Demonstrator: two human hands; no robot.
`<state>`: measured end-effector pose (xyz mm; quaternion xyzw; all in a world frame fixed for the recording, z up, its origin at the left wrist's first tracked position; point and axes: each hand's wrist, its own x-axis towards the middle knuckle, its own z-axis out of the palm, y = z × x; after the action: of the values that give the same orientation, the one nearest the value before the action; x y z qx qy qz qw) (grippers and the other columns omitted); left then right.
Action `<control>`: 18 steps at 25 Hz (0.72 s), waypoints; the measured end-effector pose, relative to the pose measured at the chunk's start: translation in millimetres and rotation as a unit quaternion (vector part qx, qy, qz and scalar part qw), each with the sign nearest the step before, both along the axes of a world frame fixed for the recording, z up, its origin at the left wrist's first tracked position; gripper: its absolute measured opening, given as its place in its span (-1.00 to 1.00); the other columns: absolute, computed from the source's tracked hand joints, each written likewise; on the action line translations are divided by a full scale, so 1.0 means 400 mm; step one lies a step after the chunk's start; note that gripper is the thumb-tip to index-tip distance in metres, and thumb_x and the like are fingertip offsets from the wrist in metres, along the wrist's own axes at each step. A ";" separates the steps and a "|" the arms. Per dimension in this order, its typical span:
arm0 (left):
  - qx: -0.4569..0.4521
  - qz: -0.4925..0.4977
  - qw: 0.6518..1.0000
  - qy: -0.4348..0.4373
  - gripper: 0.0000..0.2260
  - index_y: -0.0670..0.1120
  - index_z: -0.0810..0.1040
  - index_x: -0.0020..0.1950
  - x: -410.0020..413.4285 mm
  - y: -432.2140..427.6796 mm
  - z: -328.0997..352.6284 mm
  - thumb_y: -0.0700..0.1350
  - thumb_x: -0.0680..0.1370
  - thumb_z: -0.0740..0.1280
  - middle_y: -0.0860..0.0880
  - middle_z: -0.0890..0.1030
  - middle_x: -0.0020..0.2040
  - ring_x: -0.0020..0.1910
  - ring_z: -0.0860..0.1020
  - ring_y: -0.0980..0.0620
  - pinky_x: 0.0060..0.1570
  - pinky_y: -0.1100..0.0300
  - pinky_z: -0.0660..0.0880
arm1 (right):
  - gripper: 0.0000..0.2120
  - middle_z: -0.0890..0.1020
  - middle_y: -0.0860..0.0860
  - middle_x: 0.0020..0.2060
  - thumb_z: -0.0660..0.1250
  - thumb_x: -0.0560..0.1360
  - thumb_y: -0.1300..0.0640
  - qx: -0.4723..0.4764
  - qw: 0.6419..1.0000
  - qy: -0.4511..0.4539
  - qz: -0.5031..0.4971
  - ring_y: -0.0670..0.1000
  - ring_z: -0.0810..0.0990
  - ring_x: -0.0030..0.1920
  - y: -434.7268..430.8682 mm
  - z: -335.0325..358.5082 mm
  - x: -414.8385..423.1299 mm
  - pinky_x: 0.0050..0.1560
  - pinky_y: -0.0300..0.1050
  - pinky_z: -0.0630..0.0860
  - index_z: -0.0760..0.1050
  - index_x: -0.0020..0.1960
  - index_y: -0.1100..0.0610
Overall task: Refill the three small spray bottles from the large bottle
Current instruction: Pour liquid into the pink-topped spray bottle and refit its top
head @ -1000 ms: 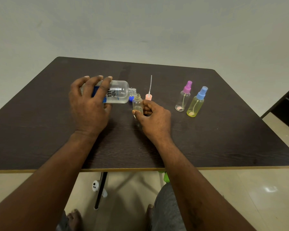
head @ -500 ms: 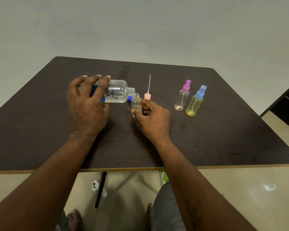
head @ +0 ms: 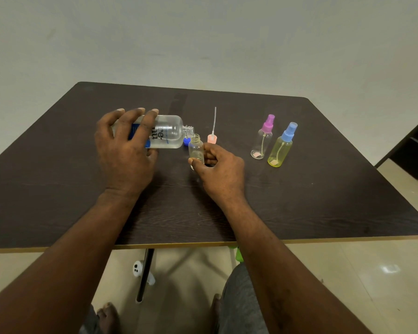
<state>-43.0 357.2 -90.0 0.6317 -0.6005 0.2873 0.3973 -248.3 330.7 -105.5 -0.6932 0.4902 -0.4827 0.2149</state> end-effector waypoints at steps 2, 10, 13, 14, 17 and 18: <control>-0.002 0.001 1.000 -0.002 -0.43 0.01 0.47 0.53 0.000 0.000 0.000 -0.15 0.51 0.44 -0.08 0.51 0.44 0.42 0.35 -0.24 0.30 -0.16 0.44 | -0.67 0.52 -0.62 -0.31 0.59 0.46 0.11 -0.001 1.000 0.000 0.000 -0.43 0.62 -0.15 0.000 0.000 0.000 -0.10 -0.53 0.50 0.69 0.21 0.00; -0.007 0.006 1.000 -0.009 -0.42 0.02 0.46 0.53 0.003 -0.005 -0.003 -0.14 0.50 0.45 -0.07 0.51 0.43 0.41 0.35 -0.23 0.28 -0.15 0.46 | -0.68 0.52 -0.62 -0.31 0.59 0.46 0.10 -0.003 1.000 0.004 0.001 -0.43 0.62 -0.17 -0.001 -0.002 -0.002 -0.12 -0.51 0.52 0.68 0.20 0.01; -0.010 0.006 1.000 -0.012 -0.42 0.03 0.46 0.53 0.004 -0.005 -0.004 -0.15 0.50 0.44 -0.07 0.51 0.42 0.40 0.35 -0.23 0.28 -0.14 0.45 | -0.67 0.49 -0.66 -0.30 0.59 0.47 0.11 -0.003 1.000 0.004 0.004 -0.47 0.59 -0.17 -0.002 -0.002 -0.003 -0.13 -0.52 0.51 0.68 0.21 0.02; -0.009 0.006 1.000 -0.011 -0.42 0.03 0.46 0.53 0.005 -0.005 -0.004 -0.14 0.51 0.44 -0.07 0.50 0.43 0.41 0.35 -0.22 0.28 -0.14 0.45 | -0.67 0.49 -0.66 -0.30 0.59 0.47 0.11 -0.003 1.000 0.003 0.005 -0.48 0.59 -0.16 -0.002 -0.003 -0.003 -0.13 -0.54 0.50 0.68 0.22 0.02; -0.003 0.002 1.000 -0.007 -0.42 0.02 0.45 0.54 0.005 -0.004 -0.003 -0.14 0.51 0.45 -0.07 0.50 0.44 0.41 0.35 -0.24 0.29 -0.16 0.45 | -0.67 0.47 -0.69 -0.28 0.59 0.47 0.11 -0.004 1.000 0.003 0.007 -0.51 0.57 -0.15 -0.001 -0.003 -0.003 -0.12 -0.60 0.44 0.67 0.22 0.03; -0.003 0.001 1.000 -0.006 -0.41 0.02 0.46 0.54 0.004 -0.003 -0.003 -0.15 0.50 0.46 -0.08 0.50 0.43 0.41 0.36 -0.25 0.29 -0.16 0.45 | -0.67 0.47 -0.69 -0.28 0.59 0.47 0.11 -0.005 1.000 0.003 0.008 -0.52 0.56 -0.15 -0.001 -0.004 -0.003 -0.12 -0.61 0.44 0.67 0.22 0.03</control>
<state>-41.5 356.0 -91.2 0.6293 -0.6015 0.2931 0.3953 -249.6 330.2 -107.1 -0.6998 0.4827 -0.4812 0.2140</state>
